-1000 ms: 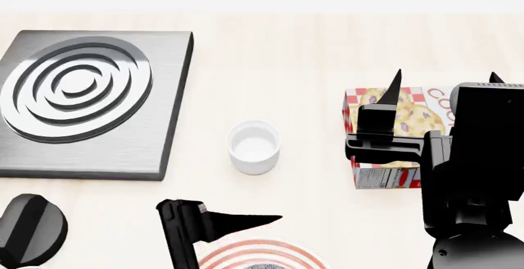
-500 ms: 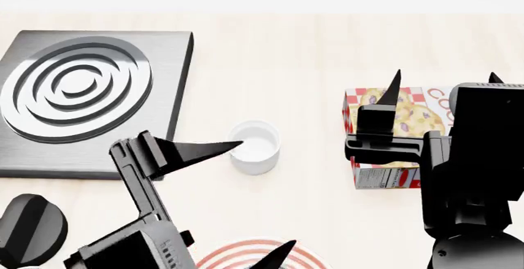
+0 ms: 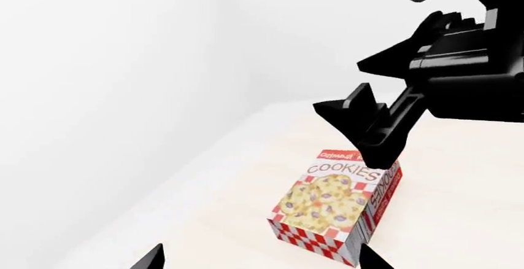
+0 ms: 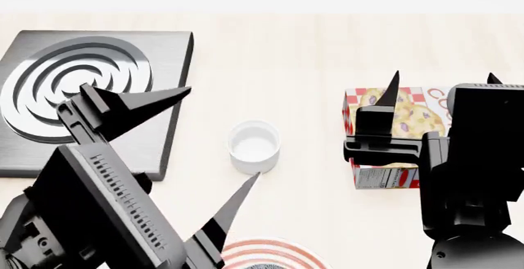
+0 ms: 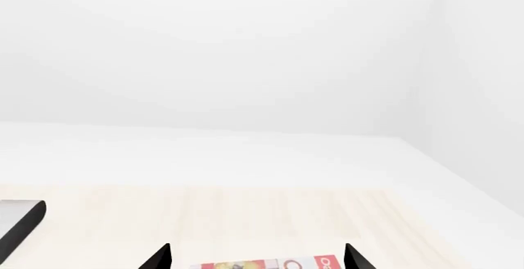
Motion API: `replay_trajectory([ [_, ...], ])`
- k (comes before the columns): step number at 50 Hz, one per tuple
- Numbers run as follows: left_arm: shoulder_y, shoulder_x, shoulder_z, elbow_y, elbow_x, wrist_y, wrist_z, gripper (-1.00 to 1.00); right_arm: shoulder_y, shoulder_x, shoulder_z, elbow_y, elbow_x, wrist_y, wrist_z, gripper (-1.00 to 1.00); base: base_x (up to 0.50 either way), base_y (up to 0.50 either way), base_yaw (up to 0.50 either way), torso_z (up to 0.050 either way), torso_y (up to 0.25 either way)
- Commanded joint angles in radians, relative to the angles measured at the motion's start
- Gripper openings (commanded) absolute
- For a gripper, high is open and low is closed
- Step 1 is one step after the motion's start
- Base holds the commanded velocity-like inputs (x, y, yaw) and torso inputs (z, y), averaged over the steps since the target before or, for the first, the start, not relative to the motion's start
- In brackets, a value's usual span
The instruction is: Pick the akita bowl on the stove and place it on the plate.
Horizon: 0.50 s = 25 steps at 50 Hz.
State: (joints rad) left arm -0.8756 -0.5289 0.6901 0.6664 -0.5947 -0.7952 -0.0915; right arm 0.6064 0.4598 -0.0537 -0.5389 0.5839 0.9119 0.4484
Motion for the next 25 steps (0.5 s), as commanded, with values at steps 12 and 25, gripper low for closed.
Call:
replay_trajectory([
  [12, 0.017, 0.019, -0.187, -0.046, -0.133, 0.002, -0.022, 1.0, -0.001, -0.008, 0.008, 0.003, -0.01, 0.001, -0.009, 1.0, 0.0, 0.0, 0.0, 0.0, 0.0],
  [25, 0.017, 0.0, -0.243, -0.035, -0.169, 0.005, -0.041, 1.0, -0.003, -0.007, 0.004, 0.008, -0.011, -0.006, -0.008, 1.0, 0.0, 0.0, 0.0, 0.0, 0.0],
])
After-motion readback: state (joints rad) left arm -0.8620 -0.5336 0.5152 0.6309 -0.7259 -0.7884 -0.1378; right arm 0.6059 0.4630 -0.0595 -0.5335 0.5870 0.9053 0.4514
